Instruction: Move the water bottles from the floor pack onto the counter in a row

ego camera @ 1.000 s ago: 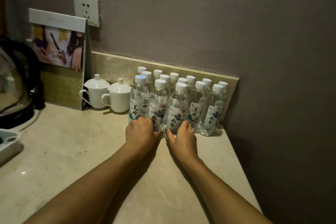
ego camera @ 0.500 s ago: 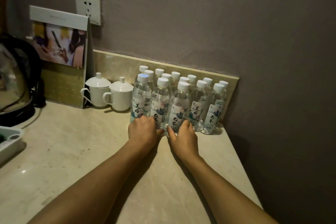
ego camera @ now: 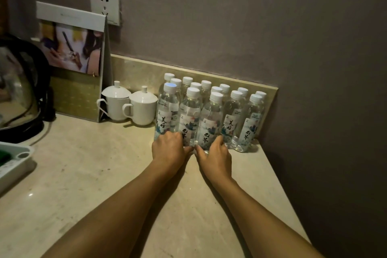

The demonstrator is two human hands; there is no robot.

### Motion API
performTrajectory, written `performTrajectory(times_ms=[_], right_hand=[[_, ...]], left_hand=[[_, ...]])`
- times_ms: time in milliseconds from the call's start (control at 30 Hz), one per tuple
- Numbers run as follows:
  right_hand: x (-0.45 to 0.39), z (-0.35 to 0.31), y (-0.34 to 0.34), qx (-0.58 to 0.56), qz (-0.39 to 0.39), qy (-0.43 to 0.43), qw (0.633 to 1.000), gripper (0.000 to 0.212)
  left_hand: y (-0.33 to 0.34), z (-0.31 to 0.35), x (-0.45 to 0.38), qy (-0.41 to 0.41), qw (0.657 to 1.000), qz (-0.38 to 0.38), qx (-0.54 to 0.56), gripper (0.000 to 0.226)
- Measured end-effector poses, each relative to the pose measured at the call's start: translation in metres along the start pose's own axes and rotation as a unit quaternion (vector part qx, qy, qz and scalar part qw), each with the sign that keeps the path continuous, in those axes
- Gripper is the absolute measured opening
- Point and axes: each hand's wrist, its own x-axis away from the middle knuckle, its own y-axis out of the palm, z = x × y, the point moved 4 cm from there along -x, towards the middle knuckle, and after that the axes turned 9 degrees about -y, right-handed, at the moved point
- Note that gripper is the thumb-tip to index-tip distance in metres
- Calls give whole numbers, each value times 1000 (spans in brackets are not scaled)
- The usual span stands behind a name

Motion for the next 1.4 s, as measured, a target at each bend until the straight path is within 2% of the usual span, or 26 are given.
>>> performTrajectory(times_ms=[133, 267, 533, 967, 1400], right_hand=[[1, -1, 0, 5, 4, -5, 1000, 64], [0, -2, 0, 14, -1, -13, 1000, 61], [1, -2, 2, 5, -4, -14, 1000, 52], [3, -2, 4, -32, 5, -1, 999, 54], [2, -3, 3, -6, 9, -7, 1000, 54]], left_hand=[[2, 0, -1, 1, 1000, -13, -9, 52], [0, -1, -3, 3, 1000, -23, 8, 44], [2, -1, -3, 13, 1000, -19, 14, 41], [3, -2, -4, 20, 999, -30, 38, 39], [1, -4, -4, 18, 998, -48, 45, 40]])
